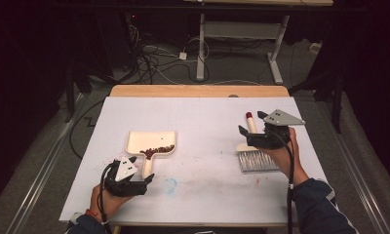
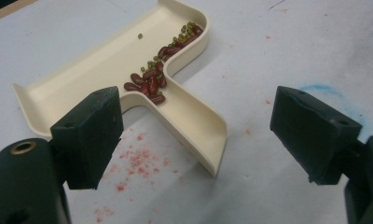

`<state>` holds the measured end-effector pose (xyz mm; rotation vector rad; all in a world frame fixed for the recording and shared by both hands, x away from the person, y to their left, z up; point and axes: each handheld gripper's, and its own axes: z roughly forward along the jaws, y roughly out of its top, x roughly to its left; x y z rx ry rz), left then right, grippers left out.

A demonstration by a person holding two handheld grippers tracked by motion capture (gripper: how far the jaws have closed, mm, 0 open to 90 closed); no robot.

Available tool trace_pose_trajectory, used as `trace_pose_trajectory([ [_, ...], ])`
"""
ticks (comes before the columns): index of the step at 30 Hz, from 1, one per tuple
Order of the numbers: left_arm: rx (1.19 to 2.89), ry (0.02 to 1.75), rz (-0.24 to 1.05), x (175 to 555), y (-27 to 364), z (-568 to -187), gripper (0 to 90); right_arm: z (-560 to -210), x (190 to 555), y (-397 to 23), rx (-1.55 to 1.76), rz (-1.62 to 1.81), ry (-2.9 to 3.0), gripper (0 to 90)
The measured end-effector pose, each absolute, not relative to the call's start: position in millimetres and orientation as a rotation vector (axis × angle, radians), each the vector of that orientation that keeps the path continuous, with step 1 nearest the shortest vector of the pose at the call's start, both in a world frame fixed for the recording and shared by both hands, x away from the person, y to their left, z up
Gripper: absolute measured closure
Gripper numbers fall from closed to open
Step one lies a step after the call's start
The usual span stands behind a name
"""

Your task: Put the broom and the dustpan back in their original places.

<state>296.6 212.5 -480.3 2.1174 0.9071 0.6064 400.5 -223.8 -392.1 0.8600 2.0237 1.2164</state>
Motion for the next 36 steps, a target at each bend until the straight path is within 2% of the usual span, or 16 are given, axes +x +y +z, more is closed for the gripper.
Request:
trace_pose_trajectory([
  [19,2.126,0.894,0.593,297,209,-481,16.9,-397,360,-221,0.705,1.242,2.036,17.2],
  [36,2.142,0.861,0.604,295,206,-480,16.9,-401,339,-239,0.694,1.249,2.000,17.0],
])
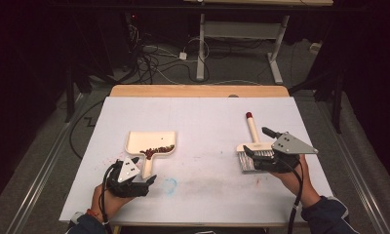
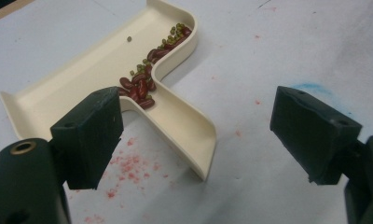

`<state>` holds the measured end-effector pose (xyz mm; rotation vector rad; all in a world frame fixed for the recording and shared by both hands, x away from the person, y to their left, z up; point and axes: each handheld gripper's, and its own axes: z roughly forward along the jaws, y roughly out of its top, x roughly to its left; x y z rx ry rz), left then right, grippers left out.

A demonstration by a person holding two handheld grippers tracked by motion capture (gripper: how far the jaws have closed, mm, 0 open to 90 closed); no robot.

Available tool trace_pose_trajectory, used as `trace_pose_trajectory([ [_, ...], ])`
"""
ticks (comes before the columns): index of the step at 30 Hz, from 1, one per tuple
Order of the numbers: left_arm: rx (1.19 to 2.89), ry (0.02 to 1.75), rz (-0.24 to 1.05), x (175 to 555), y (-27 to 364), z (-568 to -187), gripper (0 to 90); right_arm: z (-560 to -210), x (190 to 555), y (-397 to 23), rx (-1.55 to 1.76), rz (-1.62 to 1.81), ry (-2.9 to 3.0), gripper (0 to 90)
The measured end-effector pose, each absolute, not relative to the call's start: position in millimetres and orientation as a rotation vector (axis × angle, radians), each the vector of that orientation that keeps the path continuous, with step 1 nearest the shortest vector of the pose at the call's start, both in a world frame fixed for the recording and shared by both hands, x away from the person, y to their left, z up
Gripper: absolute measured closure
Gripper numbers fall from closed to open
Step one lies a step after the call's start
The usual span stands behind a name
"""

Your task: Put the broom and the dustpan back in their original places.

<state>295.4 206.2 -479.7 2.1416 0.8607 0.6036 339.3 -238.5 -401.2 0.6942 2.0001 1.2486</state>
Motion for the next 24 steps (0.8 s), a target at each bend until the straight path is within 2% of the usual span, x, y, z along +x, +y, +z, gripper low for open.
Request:
trace_pose_trajectory([
  [24,2.137,0.840,0.604,294,208,-478,16.8,-416,314,-267,0.638,1.226,1.986,16.2],
])
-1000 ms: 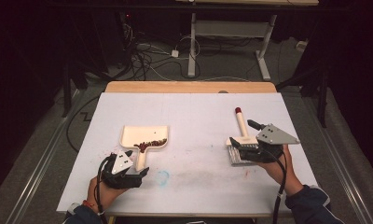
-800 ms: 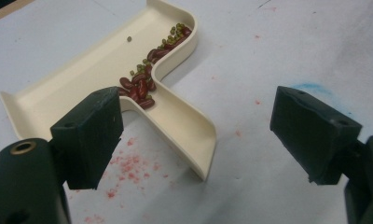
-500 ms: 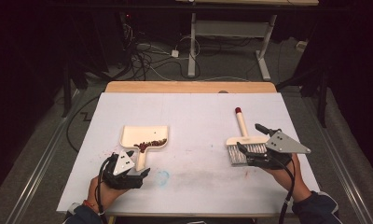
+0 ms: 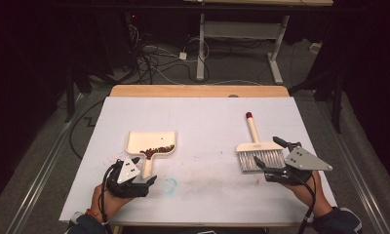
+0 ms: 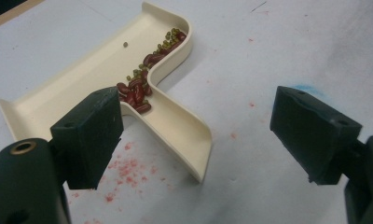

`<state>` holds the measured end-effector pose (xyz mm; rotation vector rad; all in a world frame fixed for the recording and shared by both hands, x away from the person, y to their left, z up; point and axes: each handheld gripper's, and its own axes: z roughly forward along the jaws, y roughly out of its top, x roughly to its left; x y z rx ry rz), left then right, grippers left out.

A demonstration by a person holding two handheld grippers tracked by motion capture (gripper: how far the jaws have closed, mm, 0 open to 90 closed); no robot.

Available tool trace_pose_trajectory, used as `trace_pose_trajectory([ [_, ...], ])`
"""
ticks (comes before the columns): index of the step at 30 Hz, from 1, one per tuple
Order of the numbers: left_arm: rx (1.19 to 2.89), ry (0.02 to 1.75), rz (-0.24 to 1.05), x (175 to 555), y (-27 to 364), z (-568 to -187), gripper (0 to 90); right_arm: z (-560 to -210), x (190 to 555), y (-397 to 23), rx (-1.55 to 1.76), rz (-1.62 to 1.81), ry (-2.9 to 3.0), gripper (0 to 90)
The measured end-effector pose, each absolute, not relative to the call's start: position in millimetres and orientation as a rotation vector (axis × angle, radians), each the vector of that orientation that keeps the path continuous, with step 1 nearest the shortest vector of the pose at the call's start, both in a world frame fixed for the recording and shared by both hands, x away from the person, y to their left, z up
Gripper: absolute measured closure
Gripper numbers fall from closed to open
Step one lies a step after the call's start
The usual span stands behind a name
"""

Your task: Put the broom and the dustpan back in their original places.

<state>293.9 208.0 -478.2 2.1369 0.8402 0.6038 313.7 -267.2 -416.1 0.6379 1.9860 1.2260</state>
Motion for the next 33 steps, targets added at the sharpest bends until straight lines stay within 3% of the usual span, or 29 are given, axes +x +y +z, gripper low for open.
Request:
trace_pose_trajectory([
  [23,2.115,0.814,0.599,293,223,-480,16.8,-468,292,-286,0.695,1.199,2.059,17.8],
  [33,2.090,0.820,0.594,291,226,-484,16.9,-472,286,-283,0.672,1.177,2.075,17.8],
])
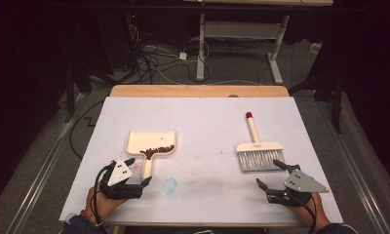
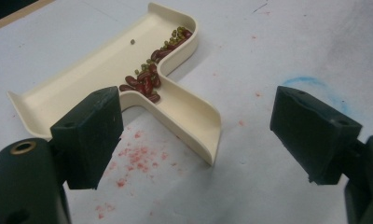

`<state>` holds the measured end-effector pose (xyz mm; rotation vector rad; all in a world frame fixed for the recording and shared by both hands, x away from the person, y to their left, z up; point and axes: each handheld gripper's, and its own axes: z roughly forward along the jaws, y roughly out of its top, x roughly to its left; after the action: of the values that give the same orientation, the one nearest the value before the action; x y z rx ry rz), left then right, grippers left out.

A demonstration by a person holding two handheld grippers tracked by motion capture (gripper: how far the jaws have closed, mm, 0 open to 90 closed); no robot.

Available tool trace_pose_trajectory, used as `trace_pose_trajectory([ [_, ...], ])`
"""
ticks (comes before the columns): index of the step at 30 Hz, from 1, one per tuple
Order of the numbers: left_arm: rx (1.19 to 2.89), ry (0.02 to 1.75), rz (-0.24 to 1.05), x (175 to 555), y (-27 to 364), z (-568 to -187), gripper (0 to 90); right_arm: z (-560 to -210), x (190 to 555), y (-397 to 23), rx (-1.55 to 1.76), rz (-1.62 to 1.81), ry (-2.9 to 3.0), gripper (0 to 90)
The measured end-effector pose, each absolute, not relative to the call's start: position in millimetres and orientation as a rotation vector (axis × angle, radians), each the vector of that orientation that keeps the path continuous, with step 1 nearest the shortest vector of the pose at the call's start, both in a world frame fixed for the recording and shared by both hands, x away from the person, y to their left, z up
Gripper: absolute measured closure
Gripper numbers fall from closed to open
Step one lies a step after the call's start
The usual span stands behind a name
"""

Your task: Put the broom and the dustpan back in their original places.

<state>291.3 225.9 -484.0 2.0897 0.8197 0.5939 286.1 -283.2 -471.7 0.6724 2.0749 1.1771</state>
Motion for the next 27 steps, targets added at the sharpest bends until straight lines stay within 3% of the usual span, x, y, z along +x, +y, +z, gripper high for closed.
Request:
trace_pose_trajectory([
  [27,2.087,0.806,0.627,289.9,222.2,-480.8,16.9,-465.7,288.1,-277.0,0.699,1.162,2.059,17.5],
])
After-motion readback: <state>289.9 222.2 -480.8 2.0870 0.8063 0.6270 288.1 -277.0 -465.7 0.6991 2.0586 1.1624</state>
